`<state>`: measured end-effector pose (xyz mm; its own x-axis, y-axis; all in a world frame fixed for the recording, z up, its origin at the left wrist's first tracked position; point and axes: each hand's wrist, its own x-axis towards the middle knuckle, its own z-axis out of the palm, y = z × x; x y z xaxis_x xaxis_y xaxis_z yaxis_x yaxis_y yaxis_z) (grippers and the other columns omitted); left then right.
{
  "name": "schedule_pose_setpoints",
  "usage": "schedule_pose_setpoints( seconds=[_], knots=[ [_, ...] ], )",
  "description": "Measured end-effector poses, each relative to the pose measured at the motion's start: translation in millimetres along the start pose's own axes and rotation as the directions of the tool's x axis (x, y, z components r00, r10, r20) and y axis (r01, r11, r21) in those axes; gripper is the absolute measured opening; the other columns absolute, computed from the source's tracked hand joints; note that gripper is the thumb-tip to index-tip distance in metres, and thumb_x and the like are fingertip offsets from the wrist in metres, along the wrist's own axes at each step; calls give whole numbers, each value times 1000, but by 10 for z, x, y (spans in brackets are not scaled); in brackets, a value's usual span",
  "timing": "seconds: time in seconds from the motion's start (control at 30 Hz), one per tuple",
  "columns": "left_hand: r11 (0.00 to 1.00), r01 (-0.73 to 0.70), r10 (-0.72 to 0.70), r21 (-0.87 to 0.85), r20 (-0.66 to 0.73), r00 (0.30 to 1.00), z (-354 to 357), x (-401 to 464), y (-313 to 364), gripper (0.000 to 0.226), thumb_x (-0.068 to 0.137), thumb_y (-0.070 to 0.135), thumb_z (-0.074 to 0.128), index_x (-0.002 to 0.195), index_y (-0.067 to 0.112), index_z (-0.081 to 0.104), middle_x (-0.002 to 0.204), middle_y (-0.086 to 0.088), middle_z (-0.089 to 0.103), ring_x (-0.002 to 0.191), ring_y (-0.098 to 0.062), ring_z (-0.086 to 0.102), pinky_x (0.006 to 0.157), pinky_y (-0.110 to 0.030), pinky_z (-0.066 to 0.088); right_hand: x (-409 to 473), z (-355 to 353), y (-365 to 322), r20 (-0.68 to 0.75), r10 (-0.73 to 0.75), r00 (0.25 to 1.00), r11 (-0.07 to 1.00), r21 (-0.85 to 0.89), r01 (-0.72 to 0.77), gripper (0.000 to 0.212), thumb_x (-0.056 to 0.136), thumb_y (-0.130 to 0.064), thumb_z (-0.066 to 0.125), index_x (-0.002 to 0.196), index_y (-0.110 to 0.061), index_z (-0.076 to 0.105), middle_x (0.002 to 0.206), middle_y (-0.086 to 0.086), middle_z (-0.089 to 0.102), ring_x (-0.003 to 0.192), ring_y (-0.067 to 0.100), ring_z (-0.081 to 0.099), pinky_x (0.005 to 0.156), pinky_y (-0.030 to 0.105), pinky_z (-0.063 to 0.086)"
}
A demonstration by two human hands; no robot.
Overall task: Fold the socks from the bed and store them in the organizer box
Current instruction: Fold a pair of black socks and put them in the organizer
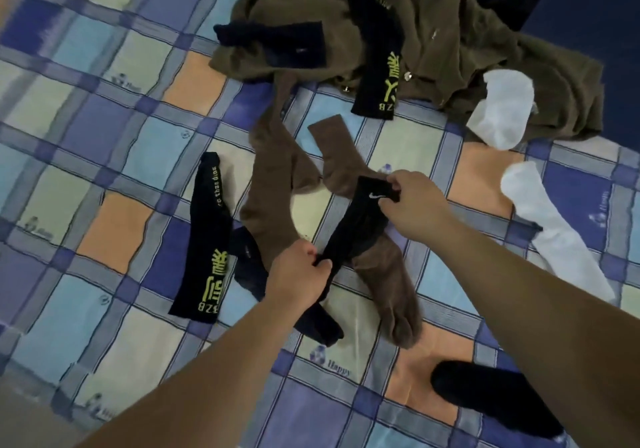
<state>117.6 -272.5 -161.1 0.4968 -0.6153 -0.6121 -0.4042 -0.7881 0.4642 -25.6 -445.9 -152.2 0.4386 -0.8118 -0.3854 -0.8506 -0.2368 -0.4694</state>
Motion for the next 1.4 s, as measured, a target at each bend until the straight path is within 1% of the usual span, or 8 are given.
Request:
schedule_pose_setpoints(
  seconds=[0.3,0.53,0.67,0.8,0.87,1.07,1.27,1.4],
  knots=[
    [965,-93,105,247,-37,994,124,-23,-74,39,74,55,69,101,34,52,95,10,64,91,-19,63,80,-38,51,179,208,32,32,36,999,988,-151,-31,47,89,-30,57,131,-9,52,116,19,56,106,40,55,83,37,44],
    [963,59,-31,-263,111,993,15,-7,-104,9,87,24,65,79,26,60,76,4,64,75,-16,61,69,-29,46,137,94,85,46,103,994,994,14,-104,9,86,-23,60,86,-14,59,94,9,58,84,29,58,58,28,38],
    [501,288,-95,-816,279,956,-179,-180,-12,20,90,6,58,73,15,53,80,-16,71,77,-28,68,74,-38,50,-82,-188,154,-25,165,986,950,274,-152,10,83,-23,62,76,-18,57,74,1,58,68,20,56,52,29,36],
    [270,332,30,-904,353,935,-359,-411,99,11,86,5,63,81,12,56,77,-12,66,65,-18,62,58,-23,51,-429,-564,224,2,234,972,812,550,-196,17,83,-18,65,69,-10,59,82,20,64,82,39,67,72,49,59],
    [276,362,75,-890,395,916,-396,-524,181,11,80,0,64,84,10,63,77,-9,65,67,-14,58,57,-18,51,-625,-745,275,51,262,964,736,636,-233,16,86,-13,65,72,-12,60,85,15,64,87,34,69,77,45,61],
    [573,269,231,-774,468,853,-390,-899,365,36,85,-20,52,98,11,65,81,1,64,72,-7,59,75,-19,51,-1143,-1203,479,98,321,942,629,721,-289,13,91,-8,63,80,-13,59,84,8,64,84,22,65,78,38,60],
    [290,322,42,-901,348,937,-183,-1117,626,13,92,-4,54,94,6,62,79,-9,70,67,-14,66,61,-20,55,-1566,-1380,689,110,378,919,546,776,-317,11,89,-1,59,82,-9,57,87,13,62,87,26,64,84,45,59],
    [251,365,26,-897,383,923,35,-1170,717,10,95,18,59,101,11,60,96,-13,72,87,-23,70,80,-40,58,-1845,-1340,924,98,439,893,483,812,-326,2,87,-2,58,87,-1,56,82,16,59,80,27,63,75,42,61]
  ],
)
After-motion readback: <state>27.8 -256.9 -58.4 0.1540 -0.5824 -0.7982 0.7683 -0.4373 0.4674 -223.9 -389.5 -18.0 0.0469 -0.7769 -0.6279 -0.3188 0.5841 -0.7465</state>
